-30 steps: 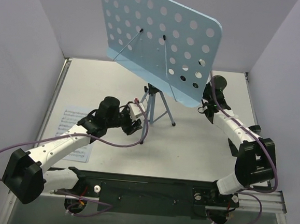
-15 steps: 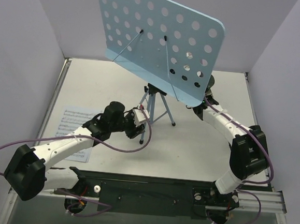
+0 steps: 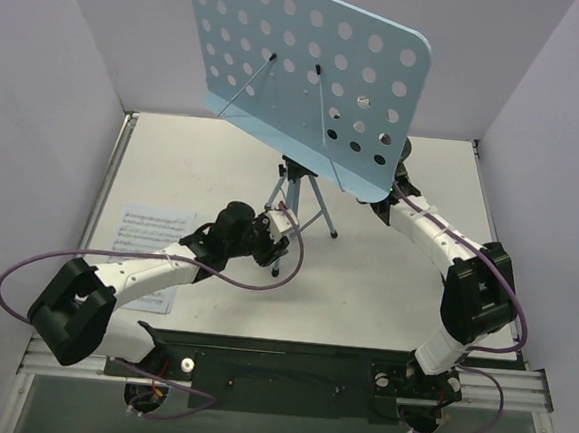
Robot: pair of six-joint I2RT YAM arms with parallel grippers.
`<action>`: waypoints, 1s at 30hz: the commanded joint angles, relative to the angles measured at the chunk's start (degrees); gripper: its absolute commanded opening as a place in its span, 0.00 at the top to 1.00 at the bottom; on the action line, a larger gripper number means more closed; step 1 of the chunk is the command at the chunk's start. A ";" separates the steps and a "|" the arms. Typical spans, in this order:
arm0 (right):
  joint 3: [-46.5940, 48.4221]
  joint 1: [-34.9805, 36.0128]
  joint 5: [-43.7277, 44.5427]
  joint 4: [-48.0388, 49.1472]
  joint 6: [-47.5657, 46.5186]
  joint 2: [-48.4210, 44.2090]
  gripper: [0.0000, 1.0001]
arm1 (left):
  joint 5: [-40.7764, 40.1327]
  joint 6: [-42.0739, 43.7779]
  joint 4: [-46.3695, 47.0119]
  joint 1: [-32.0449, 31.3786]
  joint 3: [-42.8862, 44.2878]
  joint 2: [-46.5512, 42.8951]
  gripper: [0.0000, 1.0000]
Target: Pack up the instrument practice props
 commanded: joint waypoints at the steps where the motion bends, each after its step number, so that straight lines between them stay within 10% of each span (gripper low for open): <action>1: 3.39 0.03 0.11 -1.82 -0.49 0.27 0.76 | -1.34 -4.93 6.98 -1.77 -1.46 2.55 0.50; 5: 3.30 0.12 0.37 -3.76 -0.76 0.53 0.87 | -2.31 -4.76 9.89 -2.21 -3.04 2.90 0.62; 8: 4.09 0.38 0.81 -5.16 0.03 0.53 1.00 | -1.00 -3.97 8.49 -2.21 -2.08 0.63 1.00; 17: 16.55 2.14 4.41 -23.42 -4.70 0.45 1.00 | 5.94 -1.86 -4.15 -2.12 1.52 -14.49 1.00; 23: 34.38 3.99 7.77 -54.01 -9.01 2.72 1.00 | 15.60 -1.33 -16.37 -2.12 7.58 -24.69 1.00; 30: 29.77 4.08 7.49 -50.00 -2.17 4.67 1.00 | 20.89 -4.14 -23.06 -2.38 7.68 -30.85 1.00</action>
